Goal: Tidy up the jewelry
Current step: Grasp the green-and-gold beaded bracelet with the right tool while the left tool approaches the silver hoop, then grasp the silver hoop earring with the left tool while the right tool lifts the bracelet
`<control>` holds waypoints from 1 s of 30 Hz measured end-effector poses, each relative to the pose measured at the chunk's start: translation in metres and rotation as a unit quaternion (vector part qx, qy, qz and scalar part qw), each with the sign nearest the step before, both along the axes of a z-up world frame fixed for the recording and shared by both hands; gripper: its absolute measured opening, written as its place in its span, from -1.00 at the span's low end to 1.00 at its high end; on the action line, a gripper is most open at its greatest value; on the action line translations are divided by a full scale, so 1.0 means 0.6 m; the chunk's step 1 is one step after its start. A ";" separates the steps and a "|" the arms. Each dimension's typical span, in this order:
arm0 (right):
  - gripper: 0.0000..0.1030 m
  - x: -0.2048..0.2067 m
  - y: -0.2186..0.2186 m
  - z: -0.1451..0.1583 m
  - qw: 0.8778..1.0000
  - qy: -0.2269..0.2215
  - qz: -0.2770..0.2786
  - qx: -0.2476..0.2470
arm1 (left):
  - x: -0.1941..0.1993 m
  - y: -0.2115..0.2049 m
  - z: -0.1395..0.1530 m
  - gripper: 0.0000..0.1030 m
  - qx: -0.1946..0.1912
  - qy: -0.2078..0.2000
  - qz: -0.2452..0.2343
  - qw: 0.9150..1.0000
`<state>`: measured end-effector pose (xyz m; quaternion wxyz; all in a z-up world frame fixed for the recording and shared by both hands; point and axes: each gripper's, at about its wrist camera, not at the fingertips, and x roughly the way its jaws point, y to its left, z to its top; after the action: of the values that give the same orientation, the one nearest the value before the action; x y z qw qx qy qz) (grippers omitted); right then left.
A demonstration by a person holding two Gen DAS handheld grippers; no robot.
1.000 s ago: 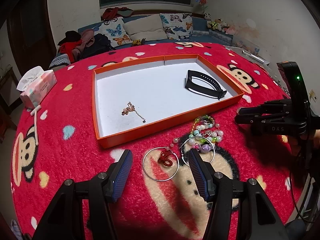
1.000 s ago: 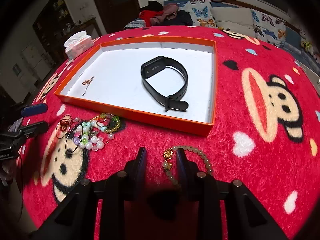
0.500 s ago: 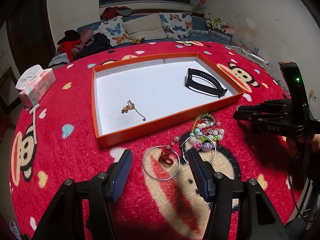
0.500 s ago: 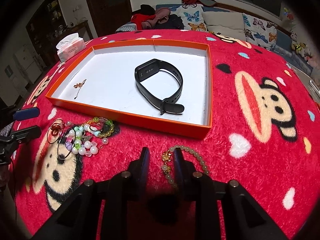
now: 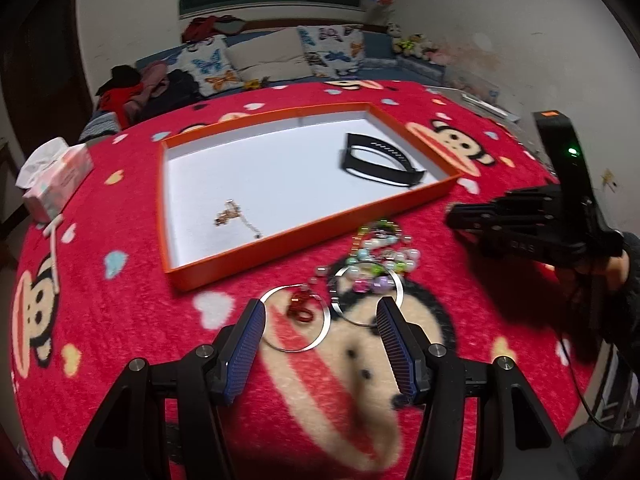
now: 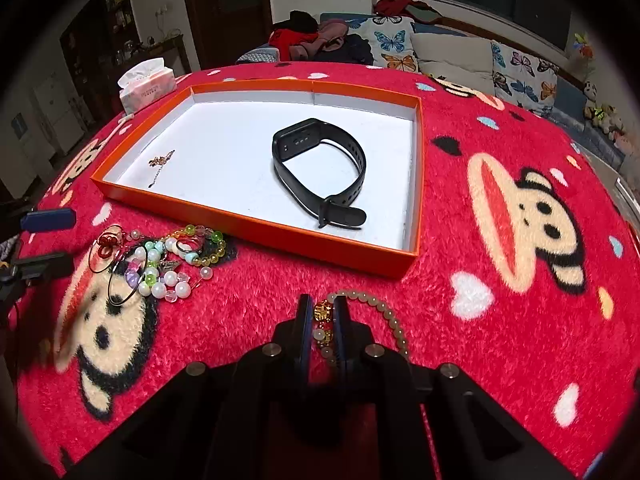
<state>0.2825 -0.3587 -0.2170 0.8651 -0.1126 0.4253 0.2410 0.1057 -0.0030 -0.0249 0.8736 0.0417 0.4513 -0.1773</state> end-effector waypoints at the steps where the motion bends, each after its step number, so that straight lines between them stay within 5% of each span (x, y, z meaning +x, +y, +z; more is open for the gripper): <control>1: -0.77 -0.001 -0.001 0.001 1.000 0.000 0.001 0.001 | -0.001 -0.004 0.000 0.20 -0.003 0.001 -0.007 1.000; 17: -0.77 -0.009 -0.021 0.001 1.000 0.013 0.008 0.019 | 0.054 -0.054 -0.031 0.30 -0.031 0.044 -0.071 0.996; 30: -0.76 -0.007 -0.025 -0.001 0.999 0.015 0.014 0.026 | 0.080 -0.065 -0.055 0.30 -0.005 0.057 -0.094 0.994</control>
<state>0.2782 -0.3736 -0.2178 0.8579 -0.0922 0.4300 0.2656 0.1535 -0.0423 -0.0580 0.8260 0.0689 0.4937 -0.2631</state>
